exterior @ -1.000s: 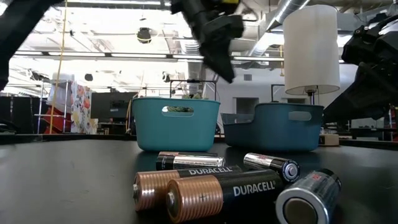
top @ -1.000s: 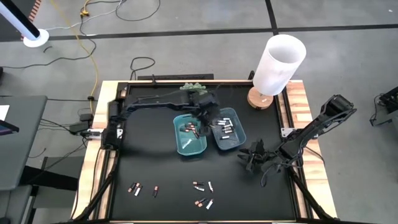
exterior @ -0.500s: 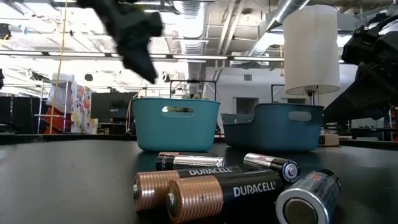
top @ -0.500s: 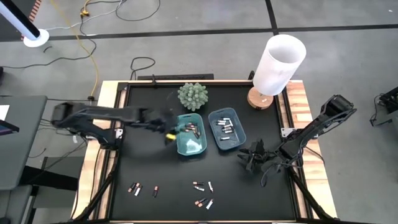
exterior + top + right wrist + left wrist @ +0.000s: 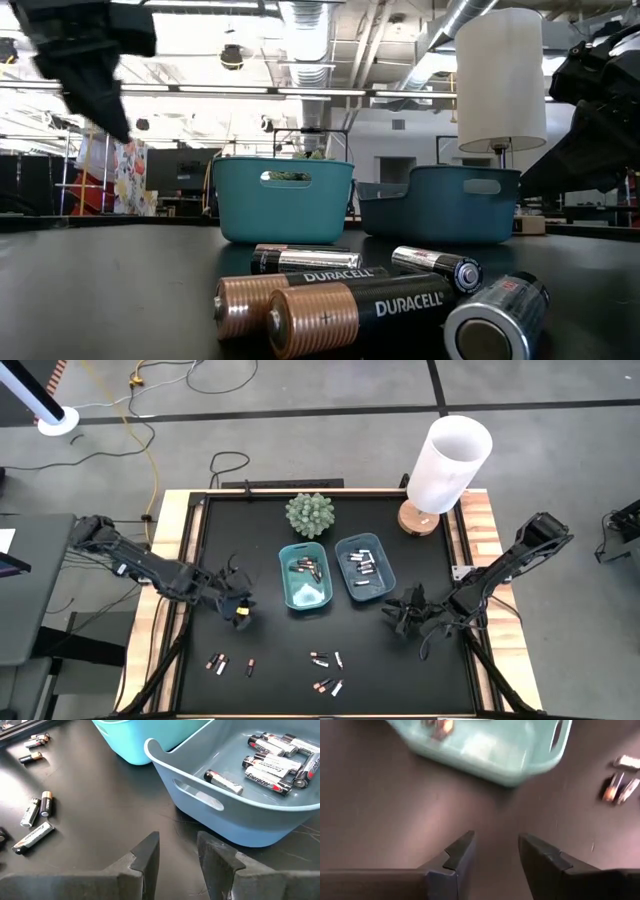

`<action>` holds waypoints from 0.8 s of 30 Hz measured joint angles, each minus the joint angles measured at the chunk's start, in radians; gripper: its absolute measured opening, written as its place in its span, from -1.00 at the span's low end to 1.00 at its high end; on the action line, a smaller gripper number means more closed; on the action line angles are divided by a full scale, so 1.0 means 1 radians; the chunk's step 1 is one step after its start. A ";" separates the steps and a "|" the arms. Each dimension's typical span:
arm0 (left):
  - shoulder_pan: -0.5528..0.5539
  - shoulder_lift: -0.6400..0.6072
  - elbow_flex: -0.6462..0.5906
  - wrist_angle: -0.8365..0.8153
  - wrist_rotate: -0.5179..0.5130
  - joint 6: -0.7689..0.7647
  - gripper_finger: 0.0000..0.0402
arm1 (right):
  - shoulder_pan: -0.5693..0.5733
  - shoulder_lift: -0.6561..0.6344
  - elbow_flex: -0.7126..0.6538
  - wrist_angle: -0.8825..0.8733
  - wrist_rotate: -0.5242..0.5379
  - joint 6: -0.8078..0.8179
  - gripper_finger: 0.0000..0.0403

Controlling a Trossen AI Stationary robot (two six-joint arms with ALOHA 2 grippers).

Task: Sort batteries
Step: Adjust the blue bin on the table

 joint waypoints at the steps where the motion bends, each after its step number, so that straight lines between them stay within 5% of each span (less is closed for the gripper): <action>1: -0.020 0.007 0.000 -0.021 0.000 -0.046 -0.30 | 0.000 0.000 0.000 0.000 0.000 0.000 -0.25; 11: -0.118 0.013 0.000 -0.183 -0.003 -0.332 -0.34 | 0.000 0.000 0.000 -0.001 0.000 0.000 -0.25; 24: -0.118 0.013 0.000 -0.179 -0.003 -0.266 -0.34 | -0.017 0.000 0.000 0.000 0.003 0.000 -0.25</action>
